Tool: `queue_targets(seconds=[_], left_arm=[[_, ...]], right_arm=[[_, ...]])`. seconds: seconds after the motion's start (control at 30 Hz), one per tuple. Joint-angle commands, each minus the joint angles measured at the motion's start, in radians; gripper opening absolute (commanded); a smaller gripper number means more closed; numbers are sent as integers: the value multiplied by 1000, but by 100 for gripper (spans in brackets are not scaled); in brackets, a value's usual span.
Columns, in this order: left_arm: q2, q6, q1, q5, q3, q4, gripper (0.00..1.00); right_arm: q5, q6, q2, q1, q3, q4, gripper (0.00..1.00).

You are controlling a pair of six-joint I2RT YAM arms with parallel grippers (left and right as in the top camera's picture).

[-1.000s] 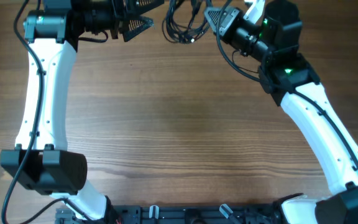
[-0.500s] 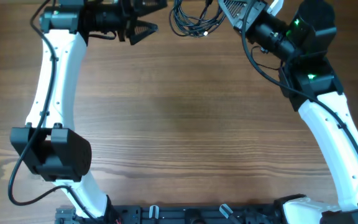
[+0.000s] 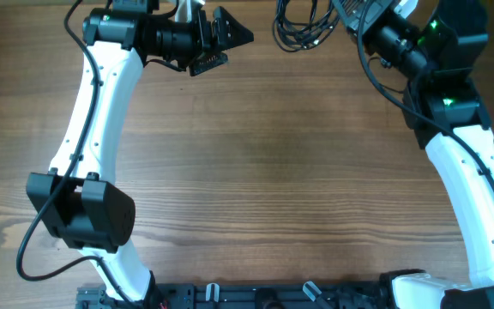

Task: Untangle cables

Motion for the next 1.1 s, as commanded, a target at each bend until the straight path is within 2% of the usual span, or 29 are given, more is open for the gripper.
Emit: queue_targets(seconds=[0.0, 0.07, 0.13, 0.23, 0.33, 0.4, 0.53, 0.63, 0.73, 0.8, 1.07], left_arm=[[-16, 53, -17, 13, 2, -16, 91], [-16, 128, -61, -5, 2, -14, 90], [-16, 222, -113, -121, 2, -12, 90], [-16, 225, -181, -392, 2, 0, 98], [-16, 224, -238, -574, 2, 40, 97], [-18, 188, -262, -640, 2, 71, 97], [-35, 5, -238, -586, 2, 86, 96], [-50, -111, -185, -395, 2, 121, 90], [-53, -198, -147, -255, 2, 145, 93], [-53, -231, -134, -192, 2, 151, 93], [-53, -253, -135, -181, 2, 159, 92]], right_arm=[[29, -24, -25, 2, 20, -8, 4], [32, -26, -25, 2, 20, -8, 4], [31, -29, -25, 2, 20, -9, 4], [31, -34, -25, 2, 20, -17, 4], [27, -45, -25, 2, 20, -33, 4], [27, -49, -25, 2, 20, -48, 4], [31, -73, -25, 2, 20, -69, 4], [47, -74, -25, 2, 20, -83, 4], [47, -74, -25, 2, 20, -84, 4], [47, -71, -25, 2, 20, -84, 5], [-23, -66, -25, 37, 20, -83, 4]])
